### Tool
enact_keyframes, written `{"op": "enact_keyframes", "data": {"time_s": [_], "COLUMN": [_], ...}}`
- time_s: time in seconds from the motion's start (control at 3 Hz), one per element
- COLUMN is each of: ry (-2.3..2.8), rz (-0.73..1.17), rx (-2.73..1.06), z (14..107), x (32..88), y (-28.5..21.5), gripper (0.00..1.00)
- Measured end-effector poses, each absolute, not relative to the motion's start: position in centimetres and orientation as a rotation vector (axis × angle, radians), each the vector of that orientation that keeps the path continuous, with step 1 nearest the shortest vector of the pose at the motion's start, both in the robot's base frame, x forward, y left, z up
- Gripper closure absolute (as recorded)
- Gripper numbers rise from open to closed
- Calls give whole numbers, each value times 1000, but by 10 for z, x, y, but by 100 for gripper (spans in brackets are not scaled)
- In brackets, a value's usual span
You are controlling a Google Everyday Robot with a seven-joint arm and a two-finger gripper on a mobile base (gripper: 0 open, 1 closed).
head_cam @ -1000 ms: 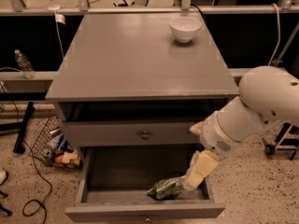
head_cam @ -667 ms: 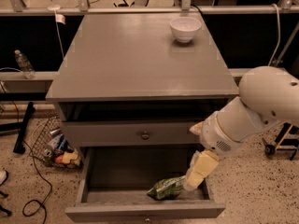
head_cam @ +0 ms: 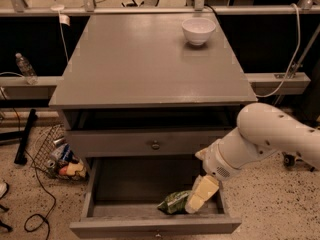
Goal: Pick green jalapeno chip bag from middle drawer and place on counter
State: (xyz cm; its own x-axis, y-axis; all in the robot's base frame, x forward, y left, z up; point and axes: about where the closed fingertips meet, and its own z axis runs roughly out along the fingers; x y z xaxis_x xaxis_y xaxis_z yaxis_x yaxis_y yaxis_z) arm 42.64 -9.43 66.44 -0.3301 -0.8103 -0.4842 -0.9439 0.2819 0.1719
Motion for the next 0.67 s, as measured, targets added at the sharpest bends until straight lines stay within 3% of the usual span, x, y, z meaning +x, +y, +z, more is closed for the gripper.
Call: {"op": "enact_keyframes", "data": {"time_s": [0.67], "ry": [2262], "rz": [656], "rx": [-1667], "z": [587], "x": [432], "y": [-61], "gripper": [0]}}
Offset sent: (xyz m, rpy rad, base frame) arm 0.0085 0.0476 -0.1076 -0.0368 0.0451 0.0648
